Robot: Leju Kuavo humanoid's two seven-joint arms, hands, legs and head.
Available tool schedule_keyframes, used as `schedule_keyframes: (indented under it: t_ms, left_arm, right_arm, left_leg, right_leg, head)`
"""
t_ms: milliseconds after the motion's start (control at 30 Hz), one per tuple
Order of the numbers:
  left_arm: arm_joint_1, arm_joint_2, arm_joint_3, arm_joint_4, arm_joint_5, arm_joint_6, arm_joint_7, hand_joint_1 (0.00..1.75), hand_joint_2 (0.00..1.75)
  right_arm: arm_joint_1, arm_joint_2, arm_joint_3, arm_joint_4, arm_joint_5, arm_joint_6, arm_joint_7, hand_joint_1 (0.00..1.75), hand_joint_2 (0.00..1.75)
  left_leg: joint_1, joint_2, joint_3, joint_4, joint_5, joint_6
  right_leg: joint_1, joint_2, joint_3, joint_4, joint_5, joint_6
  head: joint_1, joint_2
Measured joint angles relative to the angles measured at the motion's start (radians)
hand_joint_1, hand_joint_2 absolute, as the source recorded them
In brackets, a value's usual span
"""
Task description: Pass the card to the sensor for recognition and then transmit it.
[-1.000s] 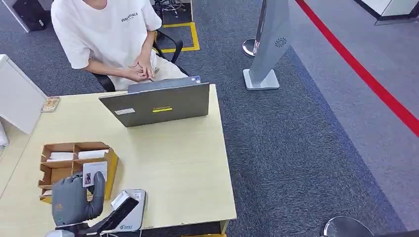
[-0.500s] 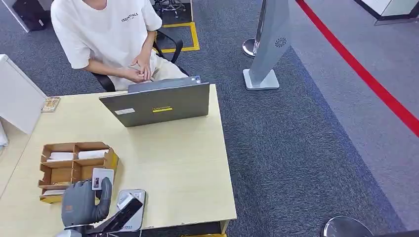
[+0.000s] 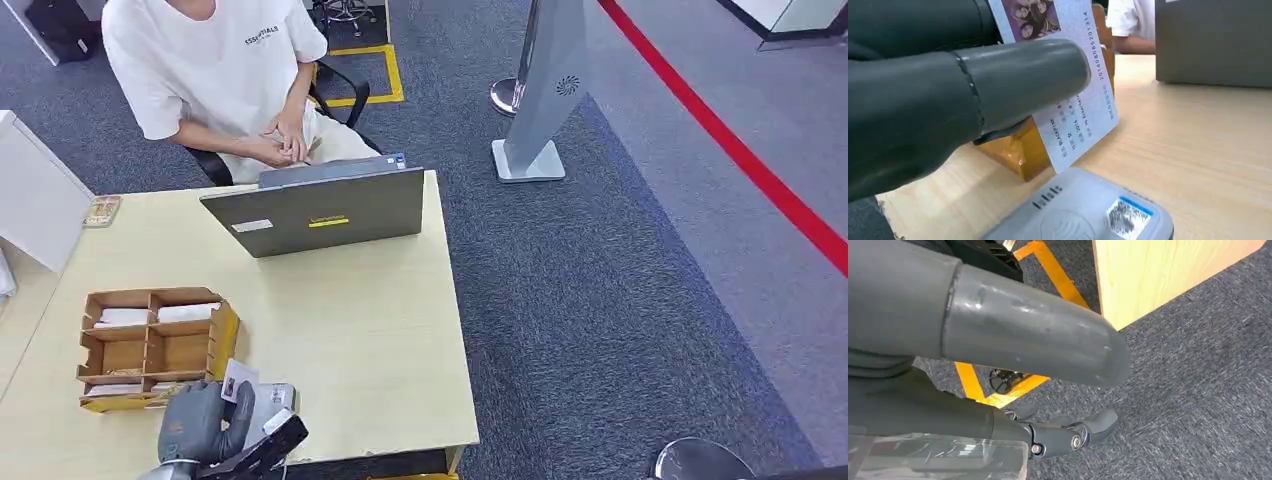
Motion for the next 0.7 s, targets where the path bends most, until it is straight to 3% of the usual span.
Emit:
schedule_keyframes:
  t_ms: [700]
  left_arm:
    - [-0.023,0.042,-0.076,0.068,0.029,-0.061,0.043,1.75,0.0]
  right_arm:
    - [-0.011,0.001,-0.037,0.0,0.048,0.006,0.002,0.0,0.0]
  left_leg:
    - [0.0,0.0,0.0,0.0,0.0,0.0]
  right_leg:
    - [0.0,0.0,0.0,0.0,0.0,0.0]
  head:
    - [0.0,0.0]
